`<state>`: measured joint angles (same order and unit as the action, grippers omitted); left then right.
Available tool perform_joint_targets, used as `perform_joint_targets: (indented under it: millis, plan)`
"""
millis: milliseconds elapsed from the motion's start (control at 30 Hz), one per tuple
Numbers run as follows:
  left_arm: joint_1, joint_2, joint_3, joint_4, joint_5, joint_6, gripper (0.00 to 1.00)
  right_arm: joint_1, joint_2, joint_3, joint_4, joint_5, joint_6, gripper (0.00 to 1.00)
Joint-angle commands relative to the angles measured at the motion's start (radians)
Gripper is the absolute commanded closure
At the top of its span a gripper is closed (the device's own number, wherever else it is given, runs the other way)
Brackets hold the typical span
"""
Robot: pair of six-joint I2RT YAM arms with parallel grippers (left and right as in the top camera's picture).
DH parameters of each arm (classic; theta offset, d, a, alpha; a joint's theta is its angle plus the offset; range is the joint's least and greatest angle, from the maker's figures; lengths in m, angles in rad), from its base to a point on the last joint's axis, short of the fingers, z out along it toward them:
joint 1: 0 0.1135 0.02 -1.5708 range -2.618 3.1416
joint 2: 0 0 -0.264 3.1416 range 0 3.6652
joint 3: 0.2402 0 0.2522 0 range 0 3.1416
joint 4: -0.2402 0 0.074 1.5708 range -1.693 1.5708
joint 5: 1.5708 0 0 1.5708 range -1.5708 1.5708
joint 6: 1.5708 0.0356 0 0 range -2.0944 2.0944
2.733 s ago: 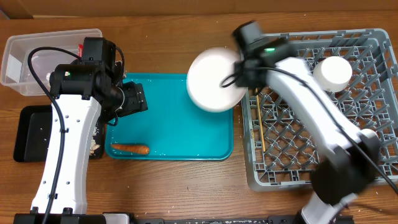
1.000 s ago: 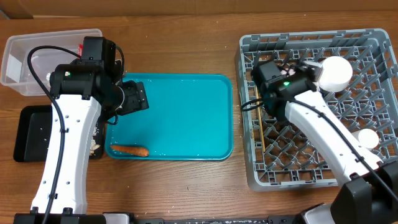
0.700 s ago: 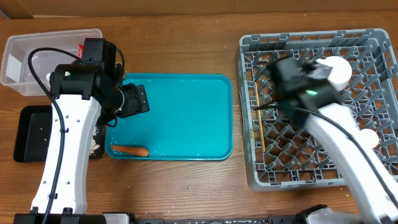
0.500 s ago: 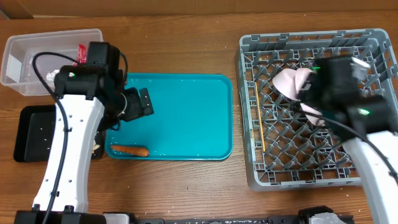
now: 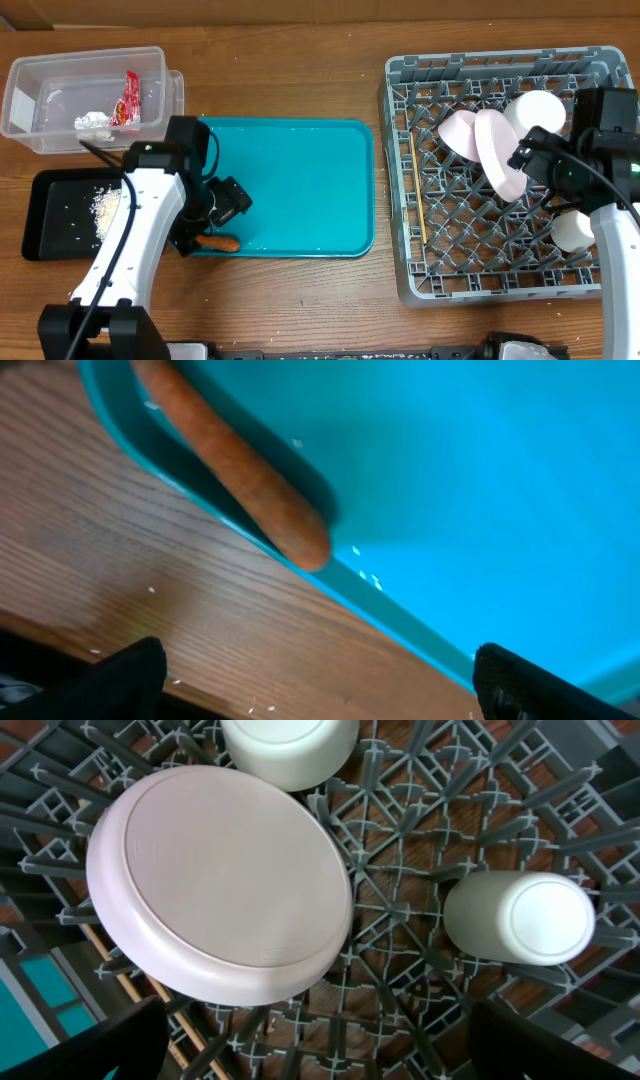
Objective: Sort waste into correct bins and load items into the dishwasher
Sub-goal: 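Reach the left gripper to the carrot on the teal tray and grasp it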
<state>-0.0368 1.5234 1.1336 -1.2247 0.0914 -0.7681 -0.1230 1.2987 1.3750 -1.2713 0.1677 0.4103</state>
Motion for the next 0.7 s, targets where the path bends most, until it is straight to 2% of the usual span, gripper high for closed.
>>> perform_joint_targets:
  millis: [0, 267, 667]
  plan:
    - [0.050, 0.000, -0.075, 0.048, -0.025, -0.107, 0.00, -0.003, 0.014, -0.002, 0.005, -0.024, -0.026, 0.03]
    - [0.149, 0.000, -0.199, 0.215, -0.044, -0.091, 0.00, -0.003, 0.030, -0.002, 0.001, -0.024, -0.026, 0.02]
    - [0.148, 0.002, -0.320, 0.412, -0.051, -0.085, 0.00, -0.003, 0.029, -0.002, -0.013, -0.024, -0.026, 0.02]
